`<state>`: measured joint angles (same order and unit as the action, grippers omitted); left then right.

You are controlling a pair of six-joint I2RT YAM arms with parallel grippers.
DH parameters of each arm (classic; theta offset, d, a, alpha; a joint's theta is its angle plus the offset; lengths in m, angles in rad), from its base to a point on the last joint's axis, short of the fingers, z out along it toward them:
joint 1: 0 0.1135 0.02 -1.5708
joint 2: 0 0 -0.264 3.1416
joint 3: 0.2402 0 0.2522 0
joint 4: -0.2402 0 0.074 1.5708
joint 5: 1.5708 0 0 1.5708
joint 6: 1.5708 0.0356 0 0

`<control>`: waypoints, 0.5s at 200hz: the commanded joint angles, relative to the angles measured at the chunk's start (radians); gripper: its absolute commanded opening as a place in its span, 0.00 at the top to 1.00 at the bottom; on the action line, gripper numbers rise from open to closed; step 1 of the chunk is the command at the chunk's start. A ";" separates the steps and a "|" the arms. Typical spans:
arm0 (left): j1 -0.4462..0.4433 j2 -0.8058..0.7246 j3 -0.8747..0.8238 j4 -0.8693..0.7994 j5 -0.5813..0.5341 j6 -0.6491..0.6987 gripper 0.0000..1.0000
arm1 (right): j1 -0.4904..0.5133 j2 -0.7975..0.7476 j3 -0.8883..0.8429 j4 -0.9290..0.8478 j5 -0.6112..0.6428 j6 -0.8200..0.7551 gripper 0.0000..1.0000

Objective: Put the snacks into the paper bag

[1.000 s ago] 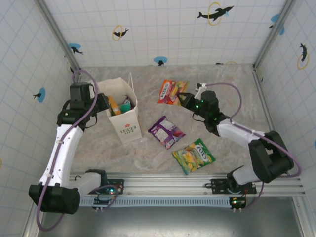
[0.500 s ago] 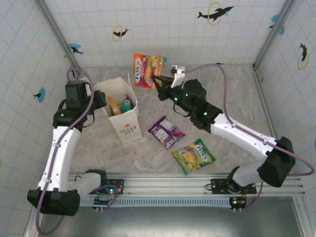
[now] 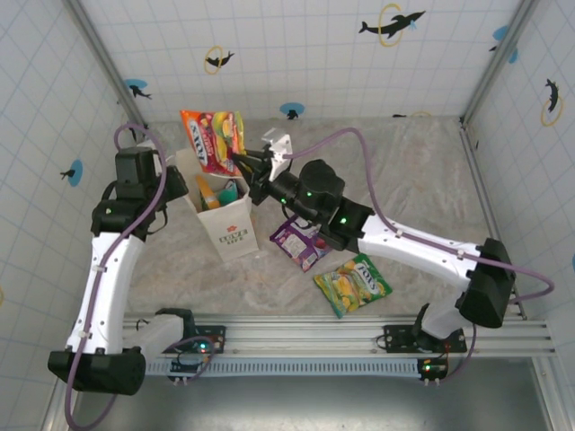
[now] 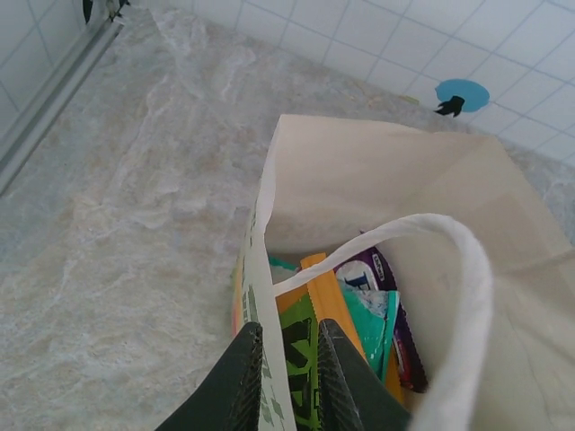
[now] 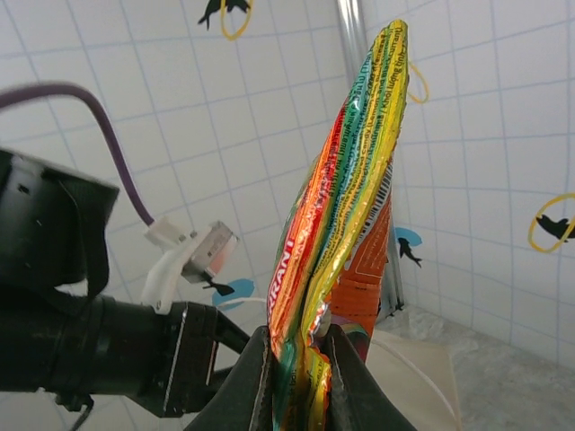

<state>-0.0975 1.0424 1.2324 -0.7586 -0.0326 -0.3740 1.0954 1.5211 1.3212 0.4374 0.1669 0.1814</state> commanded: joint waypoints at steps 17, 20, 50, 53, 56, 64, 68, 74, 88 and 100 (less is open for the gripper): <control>-0.002 -0.025 0.057 -0.032 -0.012 0.014 0.79 | 0.047 0.009 0.064 0.142 0.054 -0.101 1.00; -0.001 -0.026 0.060 -0.031 -0.011 0.014 0.78 | 0.053 0.007 0.067 0.141 0.058 -0.111 1.00; -0.002 -0.037 0.069 -0.028 -0.013 0.015 0.80 | 0.115 -0.041 0.040 0.180 0.131 -0.218 1.00; -0.002 -0.038 0.067 -0.027 -0.013 0.016 0.81 | 0.120 -0.045 0.035 0.190 0.135 -0.225 1.00; -0.002 -0.038 0.066 -0.026 -0.013 0.016 0.83 | 0.124 -0.050 0.028 0.196 0.138 -0.233 1.00; -0.003 -0.038 0.062 -0.024 -0.012 0.018 0.85 | 0.137 -0.060 0.013 0.219 0.148 -0.251 1.00; -0.002 -0.036 0.061 -0.022 -0.011 0.017 0.86 | 0.142 -0.065 0.006 0.229 0.150 -0.257 1.00; -0.001 -0.034 0.058 -0.021 -0.007 0.018 0.89 | 0.150 -0.070 -0.001 0.242 0.158 -0.268 1.00; -0.002 -0.030 0.057 -0.017 0.001 0.018 0.96 | 0.158 -0.076 -0.013 0.264 0.168 -0.280 1.00; -0.002 -0.031 0.056 -0.009 0.006 0.017 1.00 | 0.160 -0.072 -0.014 0.272 0.180 -0.281 1.00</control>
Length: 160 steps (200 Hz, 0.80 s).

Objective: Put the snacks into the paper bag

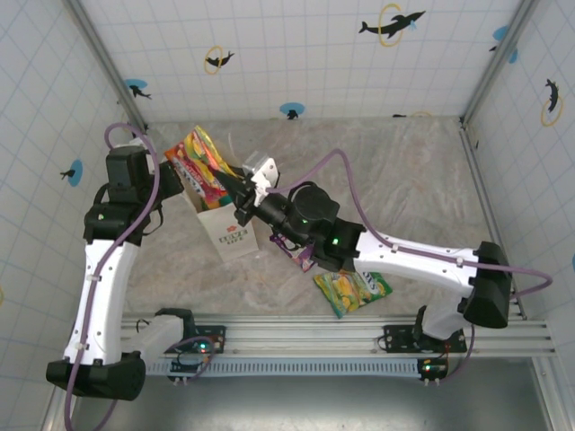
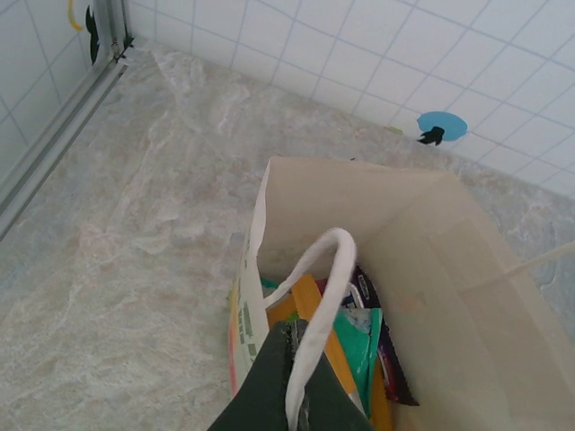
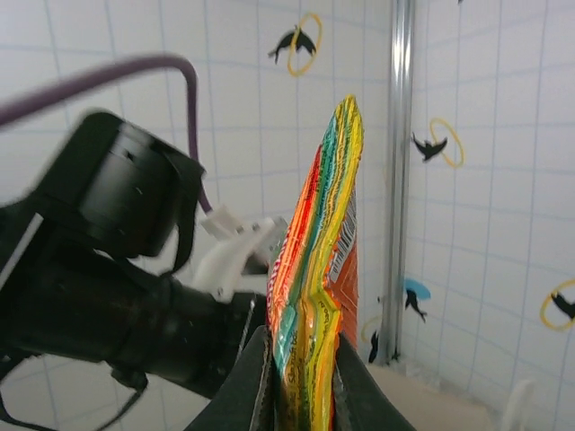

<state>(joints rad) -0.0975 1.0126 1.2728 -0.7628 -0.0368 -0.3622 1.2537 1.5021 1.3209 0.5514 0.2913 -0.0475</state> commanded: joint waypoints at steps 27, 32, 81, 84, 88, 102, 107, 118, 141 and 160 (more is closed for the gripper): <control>-0.003 -0.004 0.016 0.007 0.011 0.007 1.00 | -0.003 -0.015 0.006 0.166 0.128 -0.064 1.00; -0.002 -0.003 0.016 0.009 0.012 0.006 1.00 | -0.008 -0.004 0.020 0.156 0.136 -0.062 1.00; -0.002 0.003 0.014 0.016 0.021 0.009 1.00 | -0.104 0.105 0.102 0.104 0.116 0.066 1.00; -0.002 0.002 0.013 0.016 0.021 0.009 1.00 | -0.110 0.112 0.106 0.102 0.111 0.071 1.00; -0.002 0.002 0.014 0.016 0.021 0.009 1.00 | -0.115 0.121 0.115 0.098 0.104 0.083 1.00; -0.003 0.003 0.016 0.013 0.020 0.012 1.00 | -0.132 0.155 0.144 0.080 0.091 0.101 1.00; -0.002 0.002 0.016 0.013 0.020 0.011 1.00 | -0.136 0.167 0.154 0.073 0.089 0.104 1.00; -0.002 0.003 0.016 0.010 0.018 0.012 1.00 | -0.146 0.189 0.178 0.054 0.079 0.115 1.00; -0.002 0.002 0.016 0.007 0.015 0.014 1.00 | -0.149 0.211 0.193 0.051 0.054 0.133 1.00; -0.002 0.002 0.016 0.008 0.015 0.016 1.00 | -0.149 0.217 0.196 0.049 0.044 0.143 1.00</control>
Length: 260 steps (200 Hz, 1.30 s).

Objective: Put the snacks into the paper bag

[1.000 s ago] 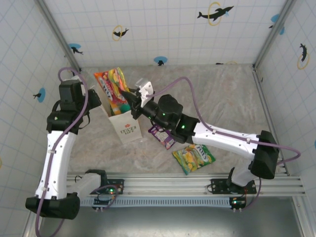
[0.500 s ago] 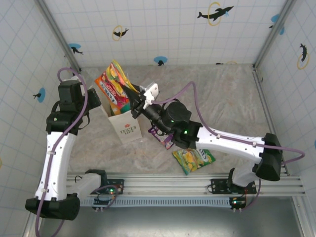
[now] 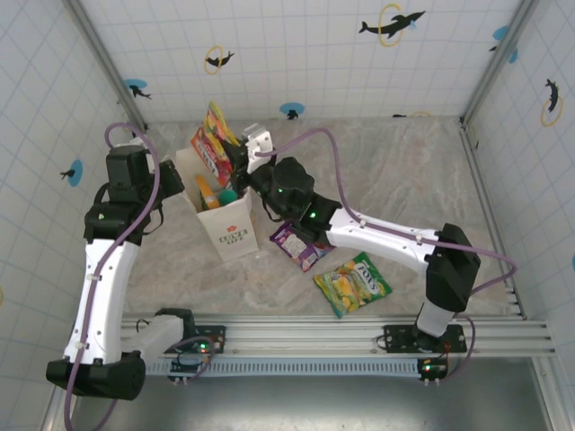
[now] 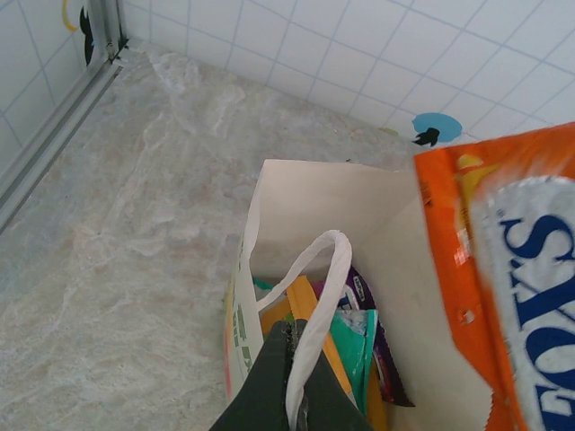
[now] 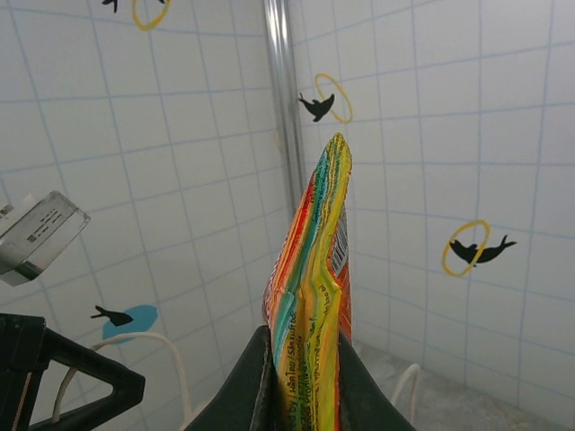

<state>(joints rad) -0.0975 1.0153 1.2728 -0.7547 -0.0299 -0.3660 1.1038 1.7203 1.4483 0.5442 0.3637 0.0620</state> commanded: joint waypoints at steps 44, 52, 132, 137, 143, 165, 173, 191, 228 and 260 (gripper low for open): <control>-0.002 0.001 0.008 0.005 0.014 0.019 1.00 | -0.001 -0.006 0.072 0.026 -0.017 0.045 0.53; -0.002 0.002 0.007 0.005 0.015 0.019 1.00 | -0.001 -0.011 0.070 0.018 -0.009 0.043 0.52; -0.002 0.007 -0.009 0.017 0.025 0.019 1.00 | -0.039 -0.143 -0.085 -0.049 0.013 0.089 0.52; -0.003 0.006 -0.010 0.018 0.025 0.019 1.00 | -0.045 -0.164 -0.109 -0.056 0.012 0.100 0.52; -0.002 0.006 -0.013 0.020 0.025 0.018 1.00 | -0.055 -0.188 -0.141 -0.067 0.010 0.117 0.52; -0.002 -0.001 -0.027 0.029 0.018 0.015 0.93 | -0.098 -0.283 -0.275 -0.144 -0.012 0.183 0.51; -0.001 -0.006 -0.032 0.031 0.018 0.015 0.90 | -0.113 -0.316 -0.329 -0.177 -0.019 0.203 0.51; -0.002 -0.005 -0.041 0.033 0.019 0.012 0.87 | -0.130 -0.387 -0.438 -0.278 -0.004 0.241 0.49; -0.002 -0.012 -0.073 0.048 0.023 0.002 0.87 | -0.187 -0.469 -0.548 -0.613 -0.071 0.457 0.44; -0.002 -0.019 -0.103 0.059 0.031 0.000 0.87 | -0.352 -0.540 -0.721 -0.697 -0.357 0.651 0.43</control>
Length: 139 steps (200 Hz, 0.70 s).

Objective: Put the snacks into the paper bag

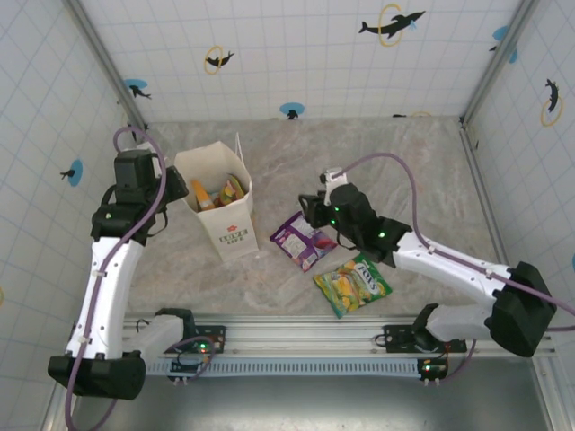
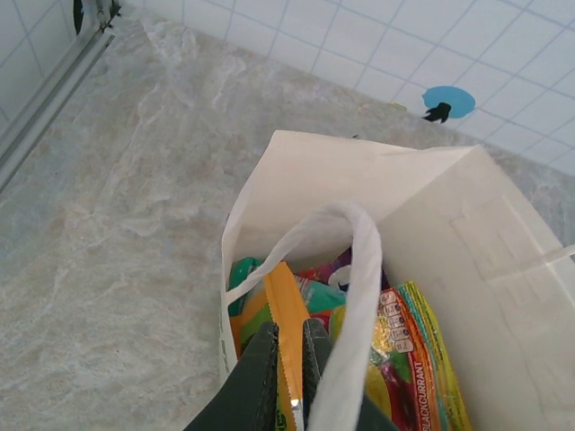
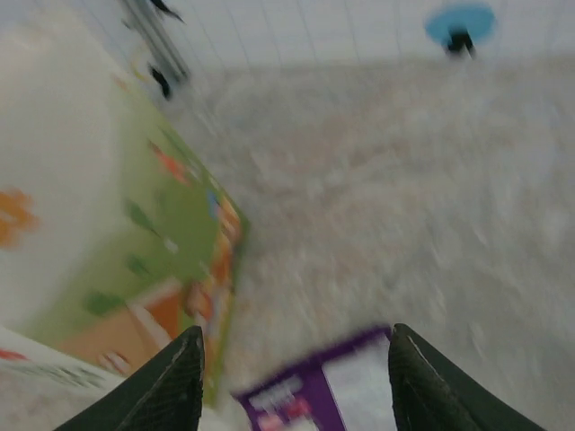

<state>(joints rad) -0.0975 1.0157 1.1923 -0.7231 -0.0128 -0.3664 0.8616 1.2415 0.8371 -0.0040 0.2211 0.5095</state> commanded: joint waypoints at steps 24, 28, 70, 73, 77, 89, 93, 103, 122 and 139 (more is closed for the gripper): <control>-0.002 -0.020 -0.028 0.029 0.020 0.001 0.87 | -0.229 -0.097 -0.234 -0.106 -0.360 0.326 0.43; -0.002 -0.022 -0.028 0.029 0.020 0.002 0.87 | -0.241 -0.101 -0.255 -0.083 -0.382 0.350 0.43; -0.001 -0.026 -0.029 0.033 0.021 0.003 0.88 | -0.297 -0.069 -0.437 0.170 -0.510 0.595 0.40; -0.002 -0.027 -0.030 0.033 0.023 0.004 0.88 | -0.296 -0.064 -0.441 0.172 -0.511 0.601 0.40; -0.002 -0.026 -0.031 0.033 0.025 0.004 0.88 | -0.296 -0.056 -0.445 0.174 -0.515 0.607 0.40; -0.002 -0.024 -0.030 0.033 0.027 0.006 0.88 | -0.291 -0.040 -0.458 0.203 -0.498 0.636 0.39; -0.002 -0.023 -0.031 0.033 0.028 0.006 0.88 | -0.287 -0.034 -0.466 0.225 -0.499 0.645 0.38; -0.001 -0.022 -0.031 0.034 0.028 0.007 0.88 | -0.286 -0.016 -0.479 0.276 -0.503 0.669 0.38; -0.002 -0.022 -0.031 0.037 0.030 0.007 0.88 | -0.279 0.024 -0.476 0.321 -0.500 0.685 0.38; -0.002 -0.022 -0.031 0.037 0.028 0.007 0.89 | -0.274 0.066 -0.463 0.352 -0.512 0.693 0.38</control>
<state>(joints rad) -0.0975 1.0031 1.1721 -0.7010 0.0032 -0.3664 0.5762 1.2568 0.3710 0.2279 -0.2668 1.1454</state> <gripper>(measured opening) 0.117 0.619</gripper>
